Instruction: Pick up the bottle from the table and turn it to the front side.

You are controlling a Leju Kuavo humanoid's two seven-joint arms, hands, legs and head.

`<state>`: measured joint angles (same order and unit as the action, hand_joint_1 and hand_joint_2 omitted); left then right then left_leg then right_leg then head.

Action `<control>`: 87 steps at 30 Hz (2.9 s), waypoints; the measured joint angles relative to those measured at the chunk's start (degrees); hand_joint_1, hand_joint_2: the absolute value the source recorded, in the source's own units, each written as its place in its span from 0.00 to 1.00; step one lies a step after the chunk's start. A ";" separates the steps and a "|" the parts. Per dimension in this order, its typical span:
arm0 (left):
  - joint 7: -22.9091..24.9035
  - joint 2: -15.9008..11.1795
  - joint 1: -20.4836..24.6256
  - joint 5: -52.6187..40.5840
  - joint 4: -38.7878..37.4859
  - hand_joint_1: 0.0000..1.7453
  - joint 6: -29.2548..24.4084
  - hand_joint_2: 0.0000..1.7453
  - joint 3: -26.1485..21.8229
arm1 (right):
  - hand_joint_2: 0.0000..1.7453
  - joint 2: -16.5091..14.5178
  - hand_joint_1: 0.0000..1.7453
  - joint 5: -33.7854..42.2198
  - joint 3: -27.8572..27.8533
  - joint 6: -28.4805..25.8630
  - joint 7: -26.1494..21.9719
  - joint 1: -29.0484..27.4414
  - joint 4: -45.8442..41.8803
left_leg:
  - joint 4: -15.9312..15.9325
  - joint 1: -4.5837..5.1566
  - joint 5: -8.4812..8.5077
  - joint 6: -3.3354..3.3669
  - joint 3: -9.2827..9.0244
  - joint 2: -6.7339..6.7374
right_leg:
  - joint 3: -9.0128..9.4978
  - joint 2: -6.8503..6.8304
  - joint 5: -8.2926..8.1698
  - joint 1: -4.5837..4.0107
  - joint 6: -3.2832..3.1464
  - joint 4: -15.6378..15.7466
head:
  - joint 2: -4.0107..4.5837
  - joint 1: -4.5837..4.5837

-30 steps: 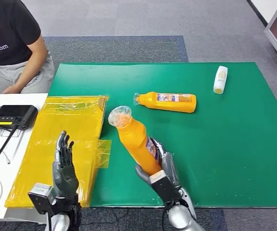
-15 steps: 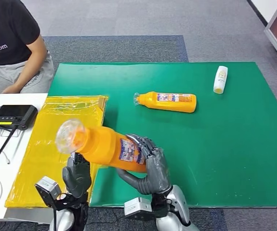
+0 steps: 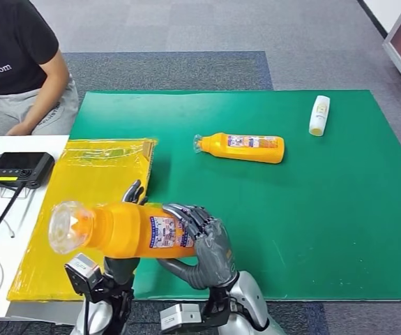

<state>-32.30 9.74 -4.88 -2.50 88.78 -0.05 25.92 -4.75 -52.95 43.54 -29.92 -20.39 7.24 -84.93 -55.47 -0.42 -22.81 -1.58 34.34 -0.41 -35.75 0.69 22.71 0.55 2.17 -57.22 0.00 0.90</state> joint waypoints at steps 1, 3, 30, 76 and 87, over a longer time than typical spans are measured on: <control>-0.02 -0.01 0.14 -0.28 0.02 0.00 0.03 0.00 0.05 | 1.00 0.01 0.97 0.55 0.00 -0.07 -0.19 0.09 0.25 | 0.00 0.00 0.00 0.00 0.00 0.00 | 0.00 0.00 0.00 0.00 0.00 0.00 | 0.00 0.01; -0.06 -0.04 0.36 -0.95 0.09 0.00 0.03 0.00 0.24 | 1.00 0.01 1.00 2.29 -0.01 -0.03 -0.83 0.19 0.69 | 0.00 0.00 0.00 0.00 0.00 0.00 | 0.00 0.00 0.00 0.00 0.00 0.00 | 0.00 0.01; -1.29 -1.66 1.21 -5.09 2.74 0.00 -3.70 0.00 2.83 | 1.00 -0.02 1.00 2.46 -2.25 -0.58 -1.92 -0.21 5.54 | 0.00 0.00 0.00 0.00 0.01 0.00 | -0.01 0.00 0.00 0.00 0.00 0.00 | 0.00 0.01; 8.32 -8.03 12.81 -21.50 -1.87 0.00 1.99 0.00 8.82 | 1.00 -0.06 1.00 8.47 -4.61 0.42 -4.05 1.11 8.87 | 0.00 0.00 0.01 -0.01 0.03 -0.01 | -0.01 -0.01 -0.01 0.00 0.00 -0.01 | 0.00 0.00; 8.35 -9.27 12.93 -23.05 -1.87 0.00 0.16 0.00 9.01 | 1.00 -0.06 1.00 6.31 -4.89 0.13 -3.82 1.91 9.52 | 0.00 0.00 0.01 -0.01 0.03 -0.01 | -0.02 -0.01 -0.01 0.00 0.00 -0.01 | 0.00 0.01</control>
<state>-23.94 0.47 8.05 -25.55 86.90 0.10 34.92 -4.81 -46.64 38.65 -29.79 -24.21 9.14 -75.41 -55.47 -0.42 -22.79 -1.59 34.37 -0.41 -35.76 0.68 22.70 0.55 2.17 -57.23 0.00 0.91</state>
